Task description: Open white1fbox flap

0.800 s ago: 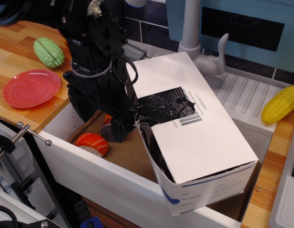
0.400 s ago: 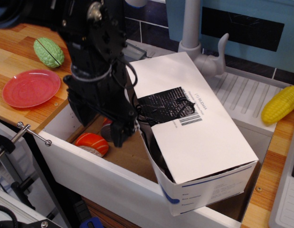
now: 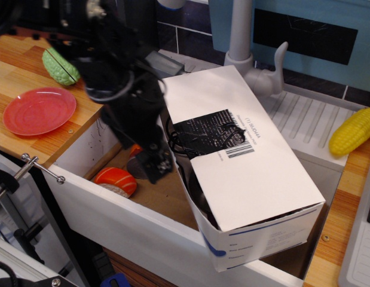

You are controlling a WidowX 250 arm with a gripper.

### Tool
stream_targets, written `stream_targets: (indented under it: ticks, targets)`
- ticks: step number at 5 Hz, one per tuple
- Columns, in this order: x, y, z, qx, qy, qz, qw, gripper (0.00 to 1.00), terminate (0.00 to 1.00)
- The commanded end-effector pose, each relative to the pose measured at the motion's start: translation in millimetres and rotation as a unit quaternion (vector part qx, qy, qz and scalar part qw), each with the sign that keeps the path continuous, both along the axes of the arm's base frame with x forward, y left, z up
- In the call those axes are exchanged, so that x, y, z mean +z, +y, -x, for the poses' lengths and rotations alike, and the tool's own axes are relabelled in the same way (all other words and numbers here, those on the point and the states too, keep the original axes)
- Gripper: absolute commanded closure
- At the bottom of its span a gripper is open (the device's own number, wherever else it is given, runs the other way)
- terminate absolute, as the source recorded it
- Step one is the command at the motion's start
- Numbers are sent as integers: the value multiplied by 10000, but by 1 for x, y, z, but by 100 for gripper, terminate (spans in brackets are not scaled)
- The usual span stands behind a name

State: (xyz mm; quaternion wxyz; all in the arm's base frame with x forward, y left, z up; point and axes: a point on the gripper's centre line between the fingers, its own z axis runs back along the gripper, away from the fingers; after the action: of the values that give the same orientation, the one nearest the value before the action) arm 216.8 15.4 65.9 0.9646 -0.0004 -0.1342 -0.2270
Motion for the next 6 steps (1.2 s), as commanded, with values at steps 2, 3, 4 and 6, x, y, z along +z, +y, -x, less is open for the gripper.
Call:
stream_targets:
  ticks: [2, 3, 4, 6]
  targets:
    - [14, -13, -25, -398, -387, 1, 9985, 0, 0]
    - [12, -15, -31, -462, -388, 141, 9981, 0, 0]
    - [23, -21, -35, -478, -351, 136, 9981, 0, 0]
    - [54, -35, -36, -529, -122, -172, 9984, 0, 0]
